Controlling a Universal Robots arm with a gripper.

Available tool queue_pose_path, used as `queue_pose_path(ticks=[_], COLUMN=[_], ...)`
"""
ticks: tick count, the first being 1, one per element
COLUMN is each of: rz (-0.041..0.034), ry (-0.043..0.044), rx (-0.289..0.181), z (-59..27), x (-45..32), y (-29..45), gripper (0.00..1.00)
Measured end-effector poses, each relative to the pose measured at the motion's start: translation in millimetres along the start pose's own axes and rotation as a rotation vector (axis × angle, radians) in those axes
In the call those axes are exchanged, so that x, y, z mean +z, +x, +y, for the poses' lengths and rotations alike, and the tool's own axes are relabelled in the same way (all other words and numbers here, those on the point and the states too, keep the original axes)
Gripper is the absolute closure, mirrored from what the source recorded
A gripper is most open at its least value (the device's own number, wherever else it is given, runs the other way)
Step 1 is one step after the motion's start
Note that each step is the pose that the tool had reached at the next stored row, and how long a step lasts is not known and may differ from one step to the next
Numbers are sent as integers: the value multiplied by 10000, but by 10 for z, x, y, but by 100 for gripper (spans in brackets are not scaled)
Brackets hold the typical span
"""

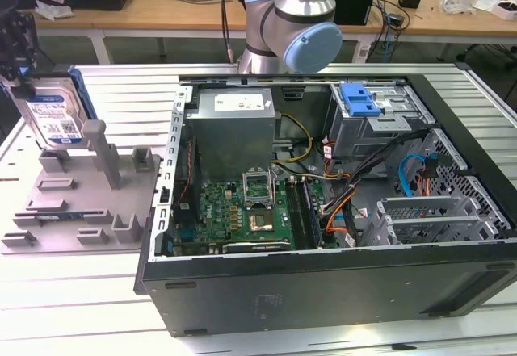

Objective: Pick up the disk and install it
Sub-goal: 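Pick up the disk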

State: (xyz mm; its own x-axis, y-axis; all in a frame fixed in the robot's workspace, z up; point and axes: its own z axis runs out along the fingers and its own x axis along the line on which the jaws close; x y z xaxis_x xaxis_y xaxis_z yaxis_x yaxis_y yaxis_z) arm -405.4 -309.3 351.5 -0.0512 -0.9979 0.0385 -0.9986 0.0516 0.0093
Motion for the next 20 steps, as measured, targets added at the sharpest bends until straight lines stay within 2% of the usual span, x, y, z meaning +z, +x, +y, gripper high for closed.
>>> queue_pose_path(ticks=[10,17,20], rz=[0,-1,-1], ry=[0,0,-1], rx=[0,0,0], z=[2,4,5], x=[-199,-389,-500], y=[8,15,19], gripper=[63,63,63])
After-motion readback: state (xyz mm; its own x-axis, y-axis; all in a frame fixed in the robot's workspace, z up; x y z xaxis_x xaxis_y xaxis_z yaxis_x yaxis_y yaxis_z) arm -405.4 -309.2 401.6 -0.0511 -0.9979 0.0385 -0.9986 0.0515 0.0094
